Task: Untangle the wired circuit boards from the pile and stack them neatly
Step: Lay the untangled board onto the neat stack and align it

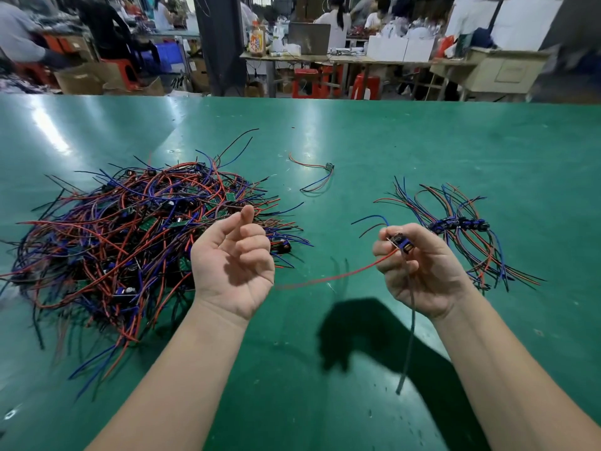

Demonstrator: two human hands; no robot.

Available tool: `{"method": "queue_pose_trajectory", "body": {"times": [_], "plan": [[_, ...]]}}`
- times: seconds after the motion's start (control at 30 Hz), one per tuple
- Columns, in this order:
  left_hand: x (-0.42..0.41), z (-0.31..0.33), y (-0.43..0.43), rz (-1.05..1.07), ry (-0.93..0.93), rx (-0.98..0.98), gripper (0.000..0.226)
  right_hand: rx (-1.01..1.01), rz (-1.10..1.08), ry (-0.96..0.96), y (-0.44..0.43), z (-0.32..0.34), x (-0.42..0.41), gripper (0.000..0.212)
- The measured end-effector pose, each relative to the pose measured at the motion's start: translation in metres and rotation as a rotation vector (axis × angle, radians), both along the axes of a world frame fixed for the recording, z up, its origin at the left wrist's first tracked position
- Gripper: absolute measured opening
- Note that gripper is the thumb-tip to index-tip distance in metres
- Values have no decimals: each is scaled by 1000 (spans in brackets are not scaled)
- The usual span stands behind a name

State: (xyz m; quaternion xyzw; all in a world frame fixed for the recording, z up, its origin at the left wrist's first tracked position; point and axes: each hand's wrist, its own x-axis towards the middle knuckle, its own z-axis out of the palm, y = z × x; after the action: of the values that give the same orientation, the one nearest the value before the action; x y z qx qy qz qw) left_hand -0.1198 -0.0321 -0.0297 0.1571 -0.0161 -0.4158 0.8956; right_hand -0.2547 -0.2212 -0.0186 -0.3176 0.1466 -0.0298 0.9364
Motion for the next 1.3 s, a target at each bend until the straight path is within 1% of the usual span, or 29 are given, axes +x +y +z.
{"method": "queue_pose_trajectory", "body": {"times": [0.07, 0.1, 0.13, 0.2, 0.27, 0.3, 0.37, 0.43, 0.5, 0.6, 0.73, 0.83, 0.9, 1.0, 1.17, 1.3], "plan": [[-1, 2, -3, 27, 7, 87, 15, -6, 29, -22, 1, 0, -1, 48], [-2, 2, -4, 32, -26, 165, 15, -13, 39, -25, 0, -1, -1, 48], [-4, 2, -6, 30, -86, 269, 17, -28, 46, -18, 1, -1, -2, 47], [-12, 0, -12, -33, -264, 495, 23, -95, 46, 35, 4, -1, -1, 41], [-24, -4, -20, -182, -447, 671, 27, -281, 23, 137, 9, -5, 3, 24], [-31, -7, -24, -263, -524, 720, 29, -396, 9, 175, 12, -8, 5, 17], [-42, -12, -29, -357, -648, 731, 32, -540, 0, 182, 17, -15, 10, 10], [-48, -17, -32, -326, -716, 728, 30, -609, -1, 185, 18, -20, 13, 10], [-50, -19, -31, -267, -707, 747, 22, -684, -15, 225, 17, -24, 14, 12], [-50, -23, -32, -262, -704, 760, 14, -732, -9, 250, 16, -30, 17, 15], [-53, -25, -33, -255, -729, 790, 14, -729, -74, 209, 18, -35, 19, 10], [-51, -24, -32, -274, -730, 781, 9, -635, -137, 165, 17, -35, 21, 8], [-51, -24, -32, -312, -729, 776, 9, -572, -179, 174, 12, -34, 21, 12], [-54, -24, -32, -383, -763, 763, 9, -494, -263, 211, -1, -31, 19, 5], [-59, -26, -31, -444, -802, 719, 10, -376, -427, 202, -25, -28, 12, 3], [-65, -29, -32, -483, -832, 733, 12, -325, -460, 207, -36, -29, 7, 12]]}}
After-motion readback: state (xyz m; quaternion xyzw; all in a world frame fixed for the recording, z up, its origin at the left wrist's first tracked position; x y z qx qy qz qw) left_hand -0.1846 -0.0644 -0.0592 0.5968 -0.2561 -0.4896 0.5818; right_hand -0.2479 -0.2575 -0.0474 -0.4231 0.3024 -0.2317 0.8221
